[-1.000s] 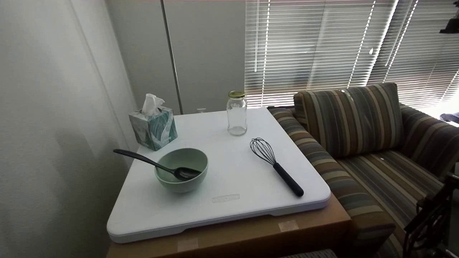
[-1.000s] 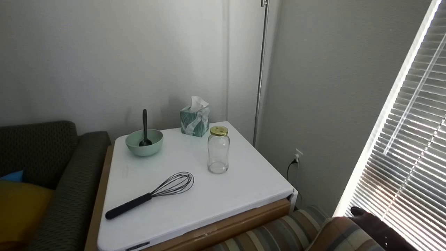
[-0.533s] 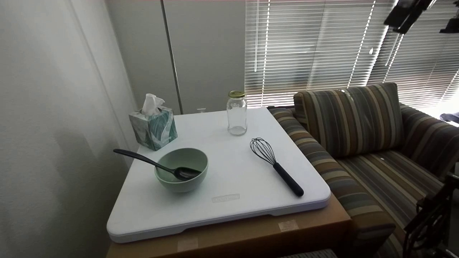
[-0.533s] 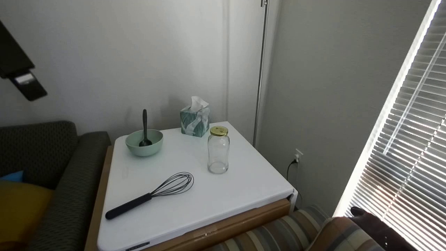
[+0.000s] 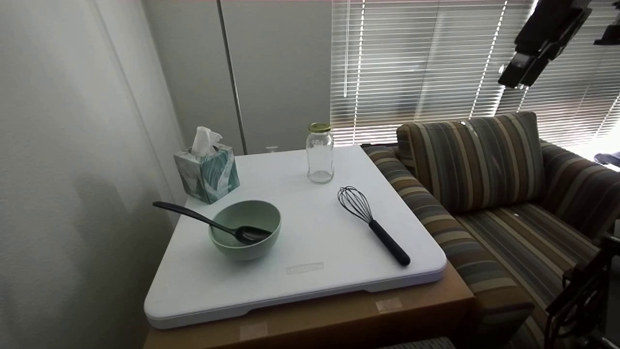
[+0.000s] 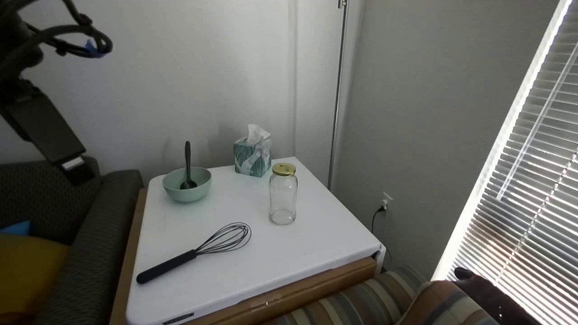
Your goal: Place the whisk in the center of the table
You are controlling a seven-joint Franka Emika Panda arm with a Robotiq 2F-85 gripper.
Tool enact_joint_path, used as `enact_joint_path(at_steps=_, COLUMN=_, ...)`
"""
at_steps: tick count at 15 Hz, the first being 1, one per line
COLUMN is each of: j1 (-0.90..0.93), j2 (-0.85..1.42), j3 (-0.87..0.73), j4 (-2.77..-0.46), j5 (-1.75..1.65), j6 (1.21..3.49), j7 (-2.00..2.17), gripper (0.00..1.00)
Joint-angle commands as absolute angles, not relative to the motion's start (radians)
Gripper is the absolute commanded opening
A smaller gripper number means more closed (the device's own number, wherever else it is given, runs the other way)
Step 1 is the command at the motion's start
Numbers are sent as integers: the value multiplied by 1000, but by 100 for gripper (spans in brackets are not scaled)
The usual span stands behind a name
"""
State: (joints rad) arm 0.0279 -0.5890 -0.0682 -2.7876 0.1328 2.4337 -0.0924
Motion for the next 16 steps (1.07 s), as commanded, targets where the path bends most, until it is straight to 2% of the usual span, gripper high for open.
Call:
enact_joint_path(at_steps=1, j1=18, j2=-560, j3=-46, j4=-2781, j5=125, j6=2486, j7=-48, gripper=100)
enact_joint_path(at_steps=8, j1=43, j2=-284, j3=5, j4=-2722, j5=191, j6=2694, j7=140, gripper=100)
enact_joint_path(at_steps=16, j1=48, j2=115, j3=71, j4=-2503, j5=-1, j6=2685, j7=266, gripper=100)
